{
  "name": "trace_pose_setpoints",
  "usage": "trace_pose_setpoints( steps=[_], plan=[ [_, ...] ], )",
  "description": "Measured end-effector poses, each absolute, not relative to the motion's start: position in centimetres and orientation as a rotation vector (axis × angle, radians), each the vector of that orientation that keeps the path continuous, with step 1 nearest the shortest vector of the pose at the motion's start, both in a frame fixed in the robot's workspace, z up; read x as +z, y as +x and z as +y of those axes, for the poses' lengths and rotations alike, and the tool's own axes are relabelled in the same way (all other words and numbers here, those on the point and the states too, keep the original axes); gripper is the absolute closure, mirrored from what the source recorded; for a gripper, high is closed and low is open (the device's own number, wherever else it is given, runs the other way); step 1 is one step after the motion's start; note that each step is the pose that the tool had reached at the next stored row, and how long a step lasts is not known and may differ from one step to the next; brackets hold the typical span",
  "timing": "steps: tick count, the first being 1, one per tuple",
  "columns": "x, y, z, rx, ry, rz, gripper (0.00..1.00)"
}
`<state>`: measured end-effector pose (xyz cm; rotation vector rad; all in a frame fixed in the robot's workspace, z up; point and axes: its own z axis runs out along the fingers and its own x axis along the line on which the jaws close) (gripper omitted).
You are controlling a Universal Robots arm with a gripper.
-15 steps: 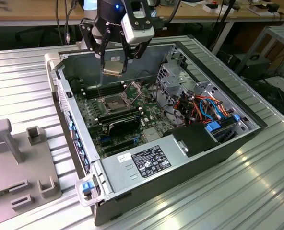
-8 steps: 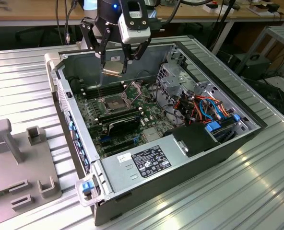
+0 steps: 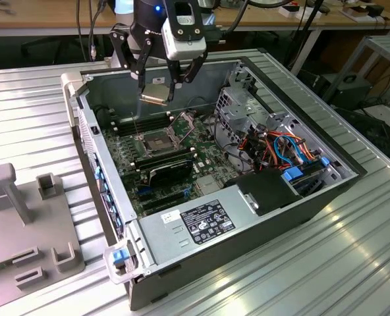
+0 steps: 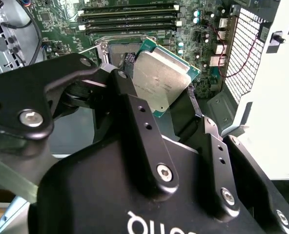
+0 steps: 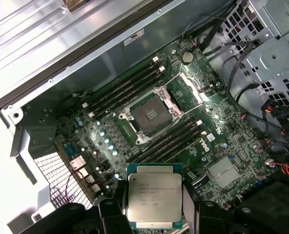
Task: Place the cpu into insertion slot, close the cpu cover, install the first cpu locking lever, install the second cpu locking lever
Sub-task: 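Place the cpu into insertion slot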
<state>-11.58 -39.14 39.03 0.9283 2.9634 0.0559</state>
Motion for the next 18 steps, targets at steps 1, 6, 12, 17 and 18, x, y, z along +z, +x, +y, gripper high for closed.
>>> trace_pose_setpoints(
  steps=[1,6,12,17,18],
  plan=[
    [39.02,-11.58,-39.13,0.056,0.947,2.957,0.45],
    [38.96,-11.56,-39.12,0.053,1.102,2.901,0.45],
    [38.86,-11.37,-39.07,0.049,1.280,2.825,0.45],
    [38.72,-10.79,-38.94,0.048,1.318,2.807,0.45],
    [38.72,-10.79,-38.94,0.048,1.318,2.807,0.45]
  ],
)
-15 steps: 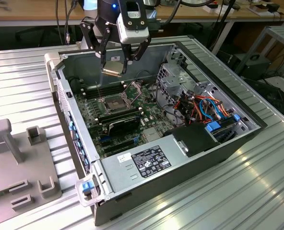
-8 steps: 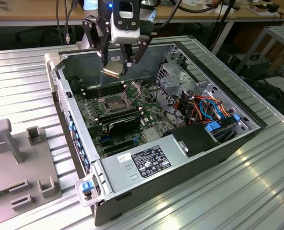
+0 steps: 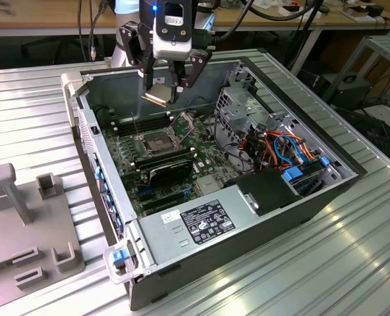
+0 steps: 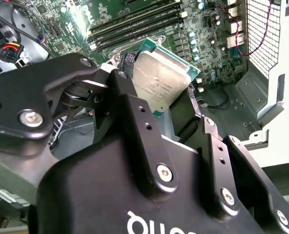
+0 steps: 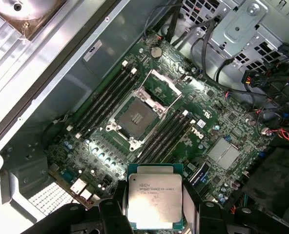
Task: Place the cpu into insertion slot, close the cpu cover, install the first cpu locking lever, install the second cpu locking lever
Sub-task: 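Place the cpu into insertion slot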
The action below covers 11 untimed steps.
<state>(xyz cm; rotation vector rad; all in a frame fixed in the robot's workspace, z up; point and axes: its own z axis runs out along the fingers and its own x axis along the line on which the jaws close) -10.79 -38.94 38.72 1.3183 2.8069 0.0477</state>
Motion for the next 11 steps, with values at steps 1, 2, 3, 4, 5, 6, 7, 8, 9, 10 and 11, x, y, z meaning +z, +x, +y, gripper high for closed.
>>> trace_pose_setpoints(
  steps=[1,2,3,4,5,6,7,8,9,10,11],
  plan=[
    [38.72,-10.78,-38.93,0.048,1.318,2.807,0.45],
    [38.72,-10.78,-38.94,0.048,1.318,2.807,0.45],
    [38.71,-10.78,-38.93,0.048,1.318,2.807,0.45],
    [38.71,-10.78,-38.93,0.048,1.318,2.807,0.45],
    [38.71,-10.78,-38.93,0.048,1.318,2.807,0.45],
    [38.72,-10.78,-38.93,0.048,1.318,2.807,0.45],
    [38.72,-10.78,-38.93,0.048,1.318,2.807,0.45],
    [38.71,-10.78,-38.93,0.048,1.318,2.807,0.45],
    [38.71,-10.78,-38.93,0.048,1.319,2.807,0.45],
    [38.72,-10.78,-38.94,0.048,1.321,2.806,0.45],
    [38.71,-10.78,-38.94,0.048,1.328,2.802,0.45]
  ],
)
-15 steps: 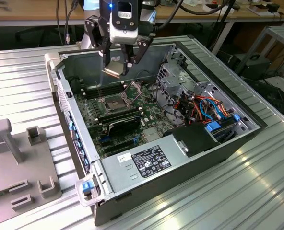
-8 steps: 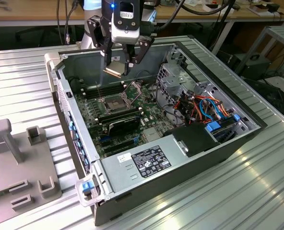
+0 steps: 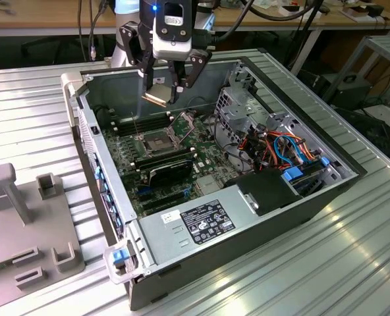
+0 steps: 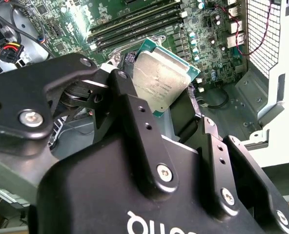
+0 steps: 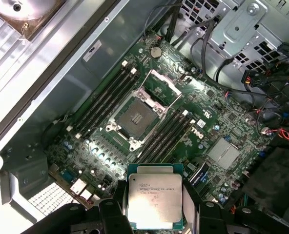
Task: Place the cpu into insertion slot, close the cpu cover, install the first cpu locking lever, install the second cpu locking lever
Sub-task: 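Place the cpu into insertion slot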
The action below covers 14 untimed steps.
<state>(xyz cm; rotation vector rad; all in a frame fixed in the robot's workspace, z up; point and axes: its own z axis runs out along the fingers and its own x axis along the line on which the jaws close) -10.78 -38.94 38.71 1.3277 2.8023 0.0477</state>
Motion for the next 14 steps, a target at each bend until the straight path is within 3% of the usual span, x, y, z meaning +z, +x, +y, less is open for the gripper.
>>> trace_pose_setpoints(
  steps=[14],
  plan=[
    [38.39,-10.64,-38.66,0.043,1.544,2.687,0.45]
  ],
)
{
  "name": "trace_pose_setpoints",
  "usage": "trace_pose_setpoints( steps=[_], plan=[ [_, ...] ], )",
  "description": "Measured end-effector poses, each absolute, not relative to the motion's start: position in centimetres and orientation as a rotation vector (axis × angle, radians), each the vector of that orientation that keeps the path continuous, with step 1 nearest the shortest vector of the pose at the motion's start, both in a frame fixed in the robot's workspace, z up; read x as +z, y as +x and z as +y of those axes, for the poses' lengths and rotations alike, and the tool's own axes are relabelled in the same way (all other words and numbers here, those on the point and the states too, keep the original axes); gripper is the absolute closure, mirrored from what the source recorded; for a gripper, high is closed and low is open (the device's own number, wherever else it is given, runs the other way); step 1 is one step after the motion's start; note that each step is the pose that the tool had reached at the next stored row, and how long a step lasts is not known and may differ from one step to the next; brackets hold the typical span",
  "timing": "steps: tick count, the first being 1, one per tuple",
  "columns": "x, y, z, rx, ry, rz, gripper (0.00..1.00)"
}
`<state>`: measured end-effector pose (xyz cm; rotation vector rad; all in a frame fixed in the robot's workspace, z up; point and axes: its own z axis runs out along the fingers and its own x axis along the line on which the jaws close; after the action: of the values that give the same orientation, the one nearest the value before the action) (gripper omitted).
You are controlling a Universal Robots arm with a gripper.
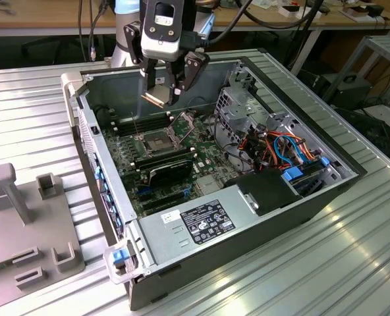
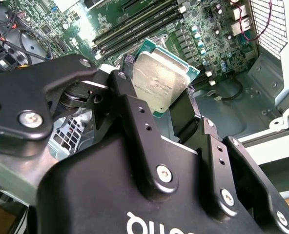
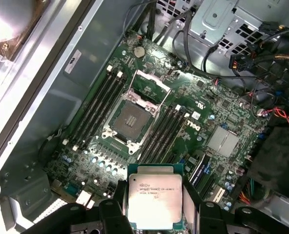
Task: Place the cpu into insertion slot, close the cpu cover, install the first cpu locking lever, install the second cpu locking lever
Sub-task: 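Place the cpu into insertion slot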
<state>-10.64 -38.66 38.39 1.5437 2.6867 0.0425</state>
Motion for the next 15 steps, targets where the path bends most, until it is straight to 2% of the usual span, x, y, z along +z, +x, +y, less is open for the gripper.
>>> trace_pose_setpoints(
  steps=[15],
  plan=[
    [37.57,-10.29,-38.15,0.039,1.673,2.607,0.45]
  ],
)
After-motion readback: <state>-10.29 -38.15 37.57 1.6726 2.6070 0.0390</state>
